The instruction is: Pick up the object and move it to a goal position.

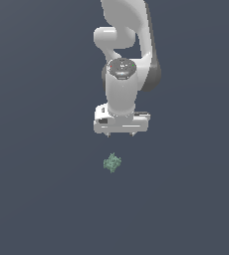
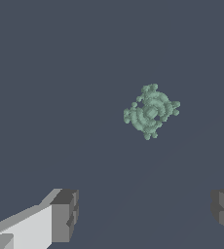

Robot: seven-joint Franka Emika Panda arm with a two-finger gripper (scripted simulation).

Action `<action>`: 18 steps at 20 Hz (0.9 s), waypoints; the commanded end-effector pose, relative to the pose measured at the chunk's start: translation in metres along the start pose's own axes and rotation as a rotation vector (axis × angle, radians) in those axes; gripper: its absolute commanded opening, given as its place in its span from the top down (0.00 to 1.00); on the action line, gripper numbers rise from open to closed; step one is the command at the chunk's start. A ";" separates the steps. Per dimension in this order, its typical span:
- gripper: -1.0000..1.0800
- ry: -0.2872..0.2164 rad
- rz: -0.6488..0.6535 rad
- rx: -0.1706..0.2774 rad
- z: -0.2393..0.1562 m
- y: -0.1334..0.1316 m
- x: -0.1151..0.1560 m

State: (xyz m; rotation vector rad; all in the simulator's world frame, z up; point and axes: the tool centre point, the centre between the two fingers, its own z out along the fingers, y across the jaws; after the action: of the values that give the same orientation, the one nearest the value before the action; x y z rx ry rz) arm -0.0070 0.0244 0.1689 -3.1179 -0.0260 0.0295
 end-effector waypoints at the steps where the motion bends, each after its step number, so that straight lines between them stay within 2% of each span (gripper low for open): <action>1: 0.04 0.000 0.000 0.000 0.000 0.000 0.000; 18: 0.04 -0.015 0.029 -0.012 0.000 0.004 -0.002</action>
State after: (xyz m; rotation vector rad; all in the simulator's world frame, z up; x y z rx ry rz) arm -0.0103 0.0208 0.1700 -3.1301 0.0037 0.0535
